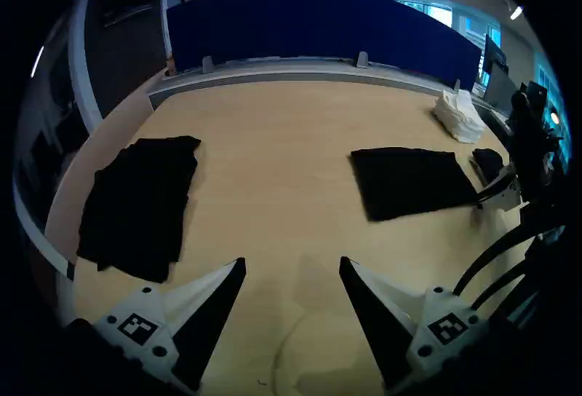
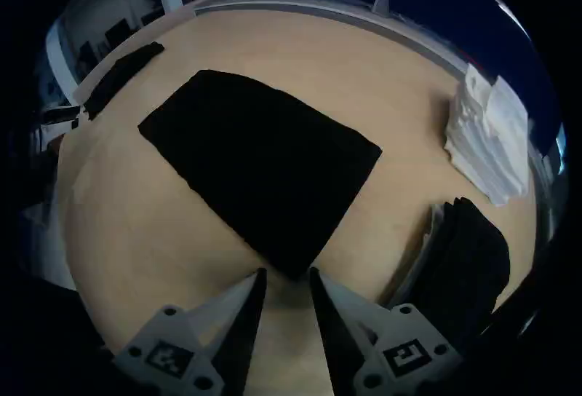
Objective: Fold towel
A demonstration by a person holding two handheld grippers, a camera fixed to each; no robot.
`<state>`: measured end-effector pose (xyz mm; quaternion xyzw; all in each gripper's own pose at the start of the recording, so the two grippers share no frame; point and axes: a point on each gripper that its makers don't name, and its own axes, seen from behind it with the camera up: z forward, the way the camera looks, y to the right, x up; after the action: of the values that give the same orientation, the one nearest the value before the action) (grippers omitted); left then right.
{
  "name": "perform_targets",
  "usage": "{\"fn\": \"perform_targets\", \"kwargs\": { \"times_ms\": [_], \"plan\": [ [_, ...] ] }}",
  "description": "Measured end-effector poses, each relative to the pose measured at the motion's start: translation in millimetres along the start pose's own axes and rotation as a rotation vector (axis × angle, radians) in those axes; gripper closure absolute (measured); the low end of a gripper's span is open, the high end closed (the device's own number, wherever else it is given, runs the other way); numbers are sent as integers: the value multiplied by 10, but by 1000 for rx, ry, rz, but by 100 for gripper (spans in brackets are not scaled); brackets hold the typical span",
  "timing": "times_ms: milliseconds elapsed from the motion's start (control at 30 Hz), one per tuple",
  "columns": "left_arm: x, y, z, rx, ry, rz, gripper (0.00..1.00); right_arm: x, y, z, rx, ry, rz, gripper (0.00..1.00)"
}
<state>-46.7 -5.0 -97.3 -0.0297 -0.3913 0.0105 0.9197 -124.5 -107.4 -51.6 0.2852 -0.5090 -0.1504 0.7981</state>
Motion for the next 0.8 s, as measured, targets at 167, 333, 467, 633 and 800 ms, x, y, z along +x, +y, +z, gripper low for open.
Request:
{"fn": "perform_targets", "kwargs": {
  "times_ms": [167, 333, 467, 633, 800],
  "plan": [
    [-6, -17, -8, -2, -2, -4, 4, -1, 15, 14, -3, -1, 2, 61],
    [-13, -32, -8, -2, -5, -3, 4, -11, 39, 14, -12, -5, -2, 73],
    [-24, -25, 0, -5, -9, 0, 4, -18, 40, 18, -13, -7, -7, 77],
    [-33, -14, 22, -9, -13, -5, 4, -22, 30, 11, -8, -6, -15, 84],
    [-31, -2, 38, -11, -16, -5, 4, -18, 25, 6, -6, -2, -24, 92]
  ]
}}
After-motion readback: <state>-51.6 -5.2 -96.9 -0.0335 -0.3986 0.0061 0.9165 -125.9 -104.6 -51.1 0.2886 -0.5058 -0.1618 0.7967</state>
